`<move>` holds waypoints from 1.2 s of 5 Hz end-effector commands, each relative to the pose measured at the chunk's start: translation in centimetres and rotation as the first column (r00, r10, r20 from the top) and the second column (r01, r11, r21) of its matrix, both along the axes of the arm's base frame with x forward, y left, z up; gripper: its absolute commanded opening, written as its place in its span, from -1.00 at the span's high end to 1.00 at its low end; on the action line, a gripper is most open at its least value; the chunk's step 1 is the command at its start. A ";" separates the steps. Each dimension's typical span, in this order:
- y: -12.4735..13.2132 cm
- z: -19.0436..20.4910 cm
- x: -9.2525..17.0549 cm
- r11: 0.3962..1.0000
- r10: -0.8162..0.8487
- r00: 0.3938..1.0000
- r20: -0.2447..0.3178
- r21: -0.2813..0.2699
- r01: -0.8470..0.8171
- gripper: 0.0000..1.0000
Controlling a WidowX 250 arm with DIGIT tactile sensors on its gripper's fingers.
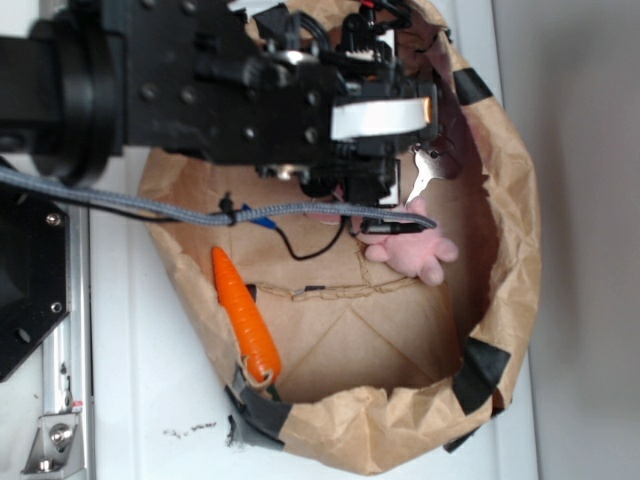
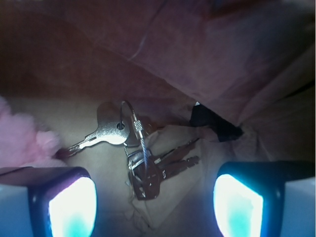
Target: Grab the silver keys.
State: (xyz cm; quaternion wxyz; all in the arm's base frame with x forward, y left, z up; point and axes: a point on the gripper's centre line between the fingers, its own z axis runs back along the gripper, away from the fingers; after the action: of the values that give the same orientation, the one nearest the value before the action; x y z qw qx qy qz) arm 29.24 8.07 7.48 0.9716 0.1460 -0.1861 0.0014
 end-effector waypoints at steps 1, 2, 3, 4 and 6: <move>-0.2 0.9 2.7 0.999 0.050 0.998 0.048 0.013 -0.050 -1.00; 0.0 0.6 3.1 0.998 0.061 0.997 0.042 0.019 -0.062 -1.00; 0.0 0.5 3.0 0.998 0.059 0.997 0.041 0.021 -0.060 -1.00; 0.0 0.4 2.8 0.998 0.053 0.998 0.041 0.027 -0.054 -1.00; -0.7 -0.6 2.4 1.000 0.006 0.999 0.033 0.025 -0.006 -1.00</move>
State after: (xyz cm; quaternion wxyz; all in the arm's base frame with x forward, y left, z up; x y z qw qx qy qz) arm 31.08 7.91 5.27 0.9703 0.1596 -0.1815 0.0076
